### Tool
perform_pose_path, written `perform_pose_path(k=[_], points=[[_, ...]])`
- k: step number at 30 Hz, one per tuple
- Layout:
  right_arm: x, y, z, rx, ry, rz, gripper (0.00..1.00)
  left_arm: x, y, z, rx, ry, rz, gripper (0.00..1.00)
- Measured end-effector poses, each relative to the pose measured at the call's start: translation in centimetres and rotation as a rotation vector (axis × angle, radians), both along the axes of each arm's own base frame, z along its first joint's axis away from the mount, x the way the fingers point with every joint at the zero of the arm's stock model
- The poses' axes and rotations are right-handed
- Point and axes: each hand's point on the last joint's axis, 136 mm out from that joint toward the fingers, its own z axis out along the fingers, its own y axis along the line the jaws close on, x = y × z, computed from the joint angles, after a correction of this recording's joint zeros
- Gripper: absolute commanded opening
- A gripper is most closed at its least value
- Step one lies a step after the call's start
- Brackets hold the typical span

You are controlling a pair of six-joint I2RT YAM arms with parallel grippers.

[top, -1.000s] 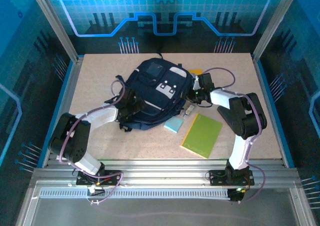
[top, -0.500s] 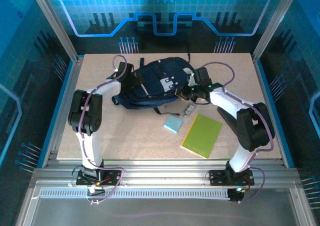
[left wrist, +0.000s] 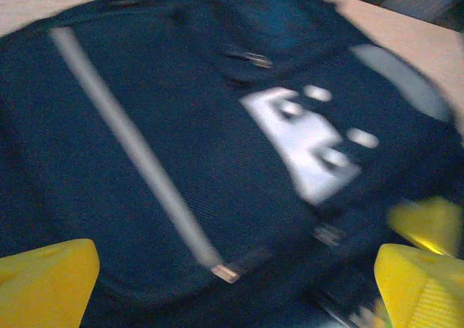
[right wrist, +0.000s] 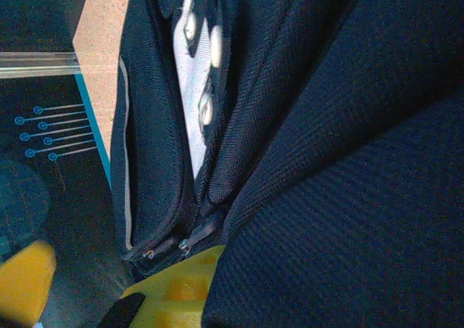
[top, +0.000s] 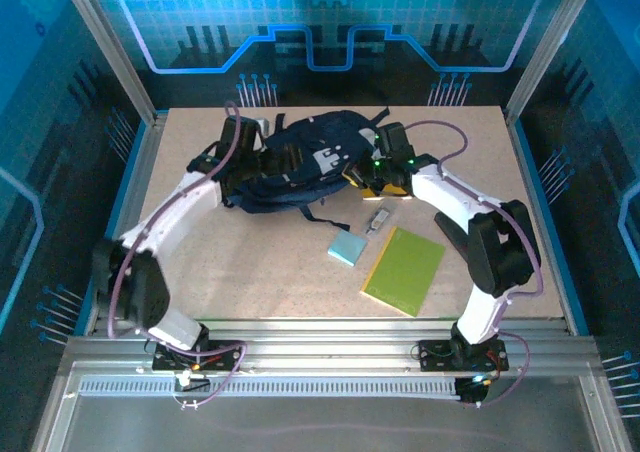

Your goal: Pack the student bag

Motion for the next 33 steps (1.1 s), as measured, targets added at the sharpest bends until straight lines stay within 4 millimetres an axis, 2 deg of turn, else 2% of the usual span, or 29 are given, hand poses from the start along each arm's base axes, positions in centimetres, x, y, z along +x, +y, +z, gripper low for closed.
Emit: perform_pose_path(k=[3,5,7,13,18,23,31,33], points=[[0.3,0.6,0.4,0.012,0.004,-0.019,0.00,-3.0,-2.9,2.1,-0.040,-0.046,-0.093,0.97],[0.5,0.9,1.0,0.024,0.000,-0.028,0.00,-4.2,-3.8,1.7,-0.058,-0.043,-0.114,0.94],[0.8,1.0,1.6,0.037,-0.004,-0.038,0.00,-5.0,-4.6,0.2,-0.066,-0.020,-0.122,0.91],[1.4,1.3,3.0,0.059,-0.022,-0.053,0.00,-7.4,-7.6,-6.7,-0.044,0.083,-0.158,0.81],[1.7,1.3,3.5,0.063,-0.028,-0.063,0.00,-6.0,-9.8,-10.5,0.000,0.087,-0.146,0.73],[1.6,1.2,3.4,0.063,-0.016,-0.078,0.00,-3.4,-9.6,-13.0,0.053,0.043,-0.071,0.72],[1.9,1.2,3.5,0.076,-0.021,-0.088,0.00,0.3,-8.9,-11.7,0.127,-0.102,0.023,0.71],[1.9,1.3,3.6,0.084,-0.023,-0.088,0.00,1.0,-9.0,-11.0,0.129,-0.136,0.031,0.64]])
